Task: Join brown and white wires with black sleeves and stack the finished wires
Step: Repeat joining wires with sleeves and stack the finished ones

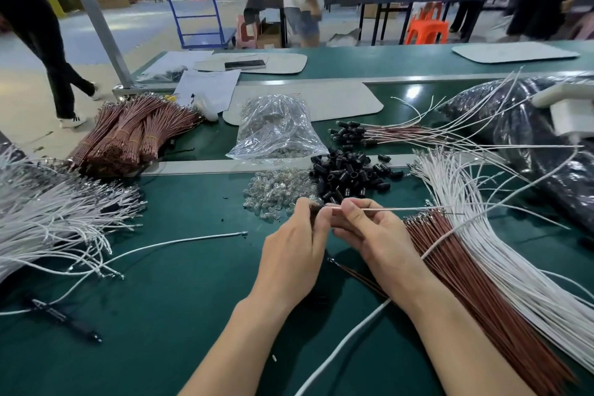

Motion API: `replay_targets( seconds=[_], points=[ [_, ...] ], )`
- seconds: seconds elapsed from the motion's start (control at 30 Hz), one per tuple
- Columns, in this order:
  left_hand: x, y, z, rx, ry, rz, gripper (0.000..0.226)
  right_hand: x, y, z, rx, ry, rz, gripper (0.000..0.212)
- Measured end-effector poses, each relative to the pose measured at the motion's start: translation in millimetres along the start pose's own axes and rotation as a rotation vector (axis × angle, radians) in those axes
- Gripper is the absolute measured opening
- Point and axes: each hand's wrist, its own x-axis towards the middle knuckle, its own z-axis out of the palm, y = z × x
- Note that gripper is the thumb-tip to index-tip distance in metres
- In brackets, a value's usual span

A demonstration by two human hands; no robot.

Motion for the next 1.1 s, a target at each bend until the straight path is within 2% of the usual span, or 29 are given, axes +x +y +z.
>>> replay_targets(
  seconds=[0.1, 0.23, 0.33, 0.5, 0.8, 1.0, 1.1],
  points=[
    [1, -3, -4, -0.197, -0.002, 0.058, 0.008, -1, -4, 2, 0.063, 0.002, 0.065, 0.035],
    [1, -3, -5, -0.278, -0.027, 0.087, 0.017, -3, -2, 4, 0.023, -0.001, 0.046, 0.020],
    [1, -2, -3, -0.236, -0.021, 0.028, 0.017, -5, -3, 4, -0.009, 0.001, 0.019, 0.021],
    [-1, 3, -2, -0.012, 0.019, 0.014, 0.034, -3, -1, 4, -0.051, 0.017, 0.005, 0.036],
    [-1, 7, -2, 0.060, 0.005, -0.066, 0.057, -5, 6, 5, -0.230, -0.027, -0.049, 0.039],
    [0, 8, -3, 0.085, -0.060, -0.092, 0.052, -3, 7, 3, -0.224, -0.030, -0.033, 0.035],
    [-1, 5, -4, 0.016, -0.047, -0.094, 0.045, -5, 6, 3, -0.218, -0.068, -0.026, 0.035]
  ],
)
